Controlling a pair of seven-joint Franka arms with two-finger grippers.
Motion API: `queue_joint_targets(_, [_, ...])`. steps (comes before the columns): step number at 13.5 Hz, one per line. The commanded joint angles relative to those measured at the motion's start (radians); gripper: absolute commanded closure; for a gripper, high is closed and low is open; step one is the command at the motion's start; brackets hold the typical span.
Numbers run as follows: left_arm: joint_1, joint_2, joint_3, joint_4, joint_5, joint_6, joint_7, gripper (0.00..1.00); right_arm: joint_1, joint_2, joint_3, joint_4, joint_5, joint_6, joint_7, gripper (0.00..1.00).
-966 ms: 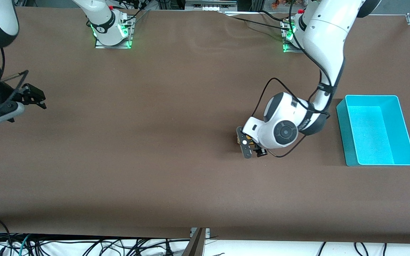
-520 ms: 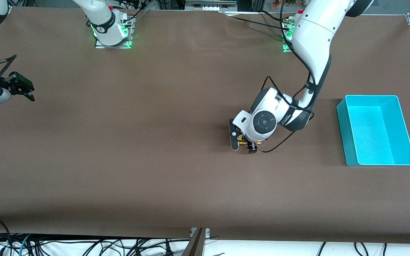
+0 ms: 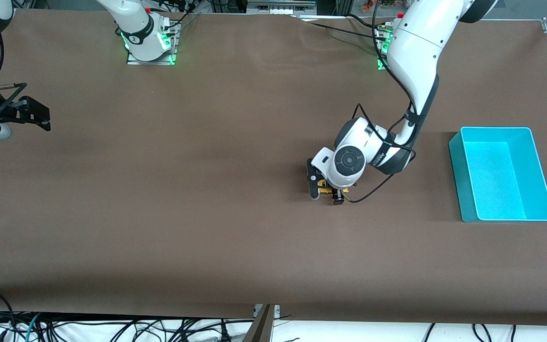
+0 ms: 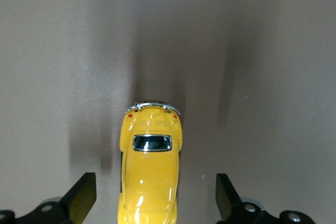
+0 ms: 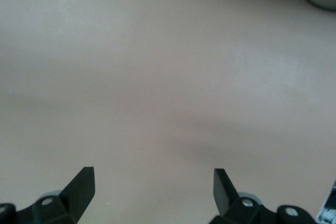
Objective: Wind and store yellow beetle car
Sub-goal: 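Lower the left gripper and grasp the yellow car, then lift and carry the car with the left gripper to the cyan bin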
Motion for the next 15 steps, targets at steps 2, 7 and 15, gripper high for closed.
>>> queue_joint_targets(2, [-0.019,-0.007,0.005,-0.019,0.067,0.036,-0.046,0.76,-0.009,-0.031,0.008,-0.021,0.054,-0.038,0.097,0.0])
queue_joint_targets(7, [0.009,-0.048,0.007,-0.014,0.056,-0.002,-0.04,0.89,-0.01,-0.028,0.004,-0.021,0.069,-0.052,0.157,0.0])
queue_joint_targets(15, [0.292,-0.301,0.01,0.006,0.008,-0.525,0.145,0.89,-0.009,-0.019,-0.032,-0.018,0.074,-0.05,0.122,0.0])
